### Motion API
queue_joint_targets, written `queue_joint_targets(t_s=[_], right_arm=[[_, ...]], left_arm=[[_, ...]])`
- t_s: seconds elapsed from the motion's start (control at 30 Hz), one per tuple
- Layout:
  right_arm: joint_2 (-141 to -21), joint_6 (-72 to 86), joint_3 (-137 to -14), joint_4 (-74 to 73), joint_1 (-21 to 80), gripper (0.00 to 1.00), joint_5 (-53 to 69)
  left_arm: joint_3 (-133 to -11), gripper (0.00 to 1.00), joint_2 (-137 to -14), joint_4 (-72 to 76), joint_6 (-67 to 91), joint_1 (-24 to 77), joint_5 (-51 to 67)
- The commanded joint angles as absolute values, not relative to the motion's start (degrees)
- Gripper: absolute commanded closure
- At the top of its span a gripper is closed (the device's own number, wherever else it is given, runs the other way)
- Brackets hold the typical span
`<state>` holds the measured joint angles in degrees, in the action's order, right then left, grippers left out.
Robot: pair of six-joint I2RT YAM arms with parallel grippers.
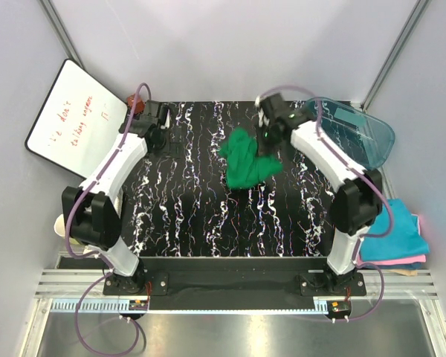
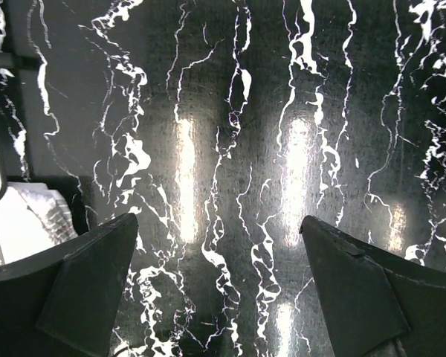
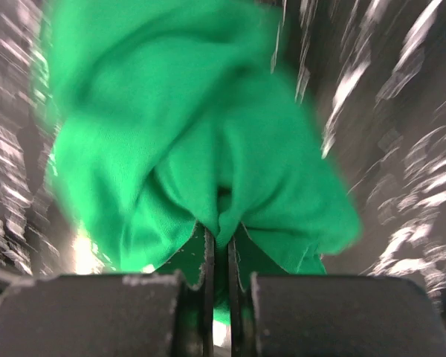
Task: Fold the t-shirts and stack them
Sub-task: Move the tshirt to the center of the board, then flatten out the tshirt
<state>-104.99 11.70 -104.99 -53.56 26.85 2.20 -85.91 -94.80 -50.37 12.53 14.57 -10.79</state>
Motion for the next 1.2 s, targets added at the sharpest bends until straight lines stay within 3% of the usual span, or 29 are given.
queue_joint_targets(t_s=[0.0, 0.27, 0.4, 0.43, 0.5, 0.53, 0.63, 0.77, 1.07, 1.1, 1.17], right_arm=[[-107.75, 13.71, -93.97, -49.50, 28.29, 1.00, 11.75], [-120.23, 11.34, -93.69, -45.97, 30.67, 1.00, 15.12], [-118.92, 11.16, -96.93, -48.24, 30.59, 0.72, 12.67], [-116.48, 11.25, -97.38, -48.60, 30.67, 0.56, 11.44], [-111.83, 11.16, -98.17, -49.22, 30.50, 0.37, 7.75], [-110.23, 10.90, -98.52, -49.48, 30.59, 0.20, 6.52], [-104.69, 10.55, -99.32, -50.01, 30.59, 0.00, 1.07], [-101.52, 10.11, -98.79, -51.41, 30.50, 0.00, -7.44], [-99.32, 9.49, -95.02, -53.53, 29.88, 0.00, -14.23], [-98.88, 9.41, -94.75, -53.61, 29.80, 0.00, -14.76], [-98.53, 9.05, -94.05, -53.53, 29.01, 0.00, -15.82]], left_arm=[[-87.72, 0.01, -90.00, -50.19, 13.36, 14.68, -12.05], [-84.64, 0.01, -89.65, -47.03, 15.47, 17.22, -2.65], [-85.51, 0.01, -91.31, -44.39, 13.89, 23.88, 1.83], [-86.04, 0.01, -92.97, -44.30, 13.54, 25.12, 3.41], [-87.80, 0.01, -95.78, -44.04, 13.54, 28.38, 5.52], [-88.24, 0.01, -96.84, -43.69, 13.54, 29.43, 5.80], [-91.05, 0.04, -101.59, -43.68, 13.10, 31.99, 6.76], [-95.70, 0.07, -107.74, -42.89, 13.54, 32.43, 8.61], [-107.40, 0.17, -123.65, -42.89, 14.68, 32.61, 13.18], [-108.10, 0.21, -125.49, -42.89, 14.85, 32.78, 13.71], [-109.68, 0.52, -126.82, -42.80, 15.03, 33.31, 13.89]])
